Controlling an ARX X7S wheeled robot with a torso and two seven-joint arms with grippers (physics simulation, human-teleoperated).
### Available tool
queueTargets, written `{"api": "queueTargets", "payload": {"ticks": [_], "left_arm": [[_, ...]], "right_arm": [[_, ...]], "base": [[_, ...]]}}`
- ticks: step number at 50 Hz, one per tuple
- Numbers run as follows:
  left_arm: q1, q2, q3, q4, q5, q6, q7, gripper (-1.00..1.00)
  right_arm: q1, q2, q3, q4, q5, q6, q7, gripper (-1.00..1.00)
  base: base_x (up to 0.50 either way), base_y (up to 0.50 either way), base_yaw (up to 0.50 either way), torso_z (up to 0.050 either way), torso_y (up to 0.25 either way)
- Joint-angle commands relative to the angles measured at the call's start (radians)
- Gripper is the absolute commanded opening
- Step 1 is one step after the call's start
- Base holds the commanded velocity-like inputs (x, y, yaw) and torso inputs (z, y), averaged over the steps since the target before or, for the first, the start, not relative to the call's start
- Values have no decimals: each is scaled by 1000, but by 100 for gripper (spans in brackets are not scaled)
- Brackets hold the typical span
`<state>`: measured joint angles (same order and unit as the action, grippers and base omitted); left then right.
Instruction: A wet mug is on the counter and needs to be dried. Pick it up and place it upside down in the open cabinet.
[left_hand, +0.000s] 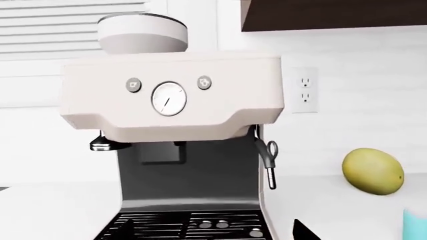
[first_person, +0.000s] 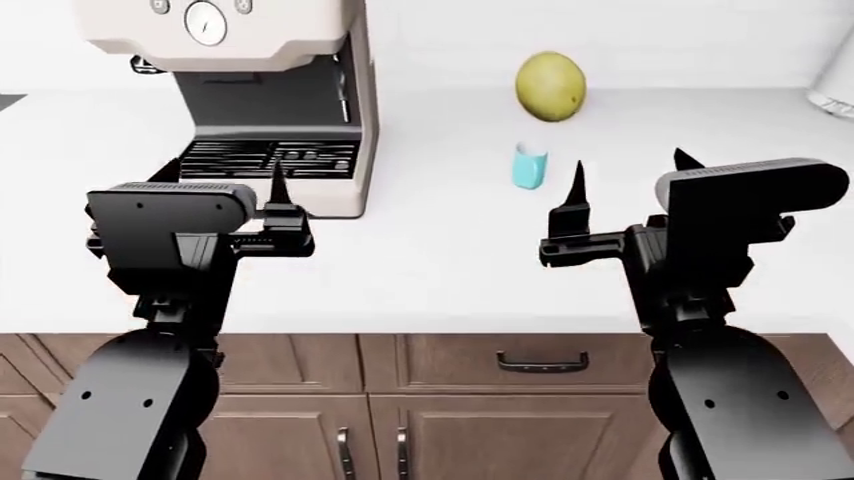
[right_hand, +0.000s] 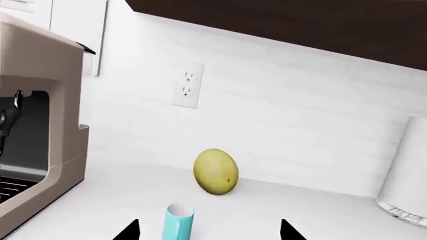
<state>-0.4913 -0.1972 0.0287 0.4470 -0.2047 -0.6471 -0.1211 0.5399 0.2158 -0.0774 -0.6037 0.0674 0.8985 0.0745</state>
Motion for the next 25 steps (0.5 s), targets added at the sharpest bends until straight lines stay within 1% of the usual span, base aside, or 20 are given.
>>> {"api": "queueTargets", "payload": {"ticks": [1, 8, 14, 18, 21, 25], "left_arm": [[0, -5, 3, -1, -6, 3, -6, 100], [8, -6, 3, 8, -14, 4, -9, 100], [49, 4, -10, 22, -39, -12, -14, 100], [65, 3, -15, 5, -38, -5, -18, 100], [65, 4, -24, 28, -52, -9, -19, 100], [75, 4, -22, 56, -62, -20, -21, 100]], "right_arm": [[-5, 2, 2, 2, 5, -11, 6, 100], [-5, 4, 0, 0, 8, -9, 9, 100], [-3, 5, -5, 4, 10, -12, 12, 100], [-2, 5, -7, 3, 11, -10, 14, 100], [0, 6, -11, 4, 11, -9, 16, 100], [5, 7, -13, 0, 13, -5, 18, 100]], "base": [[371, 0, 0, 0, 0], [370, 0, 0, 0, 2], [364, 0, 0, 0, 0], [361, 0, 0, 0, 0], [344, 0, 0, 0, 0], [37, 0, 0, 0, 3]]}}
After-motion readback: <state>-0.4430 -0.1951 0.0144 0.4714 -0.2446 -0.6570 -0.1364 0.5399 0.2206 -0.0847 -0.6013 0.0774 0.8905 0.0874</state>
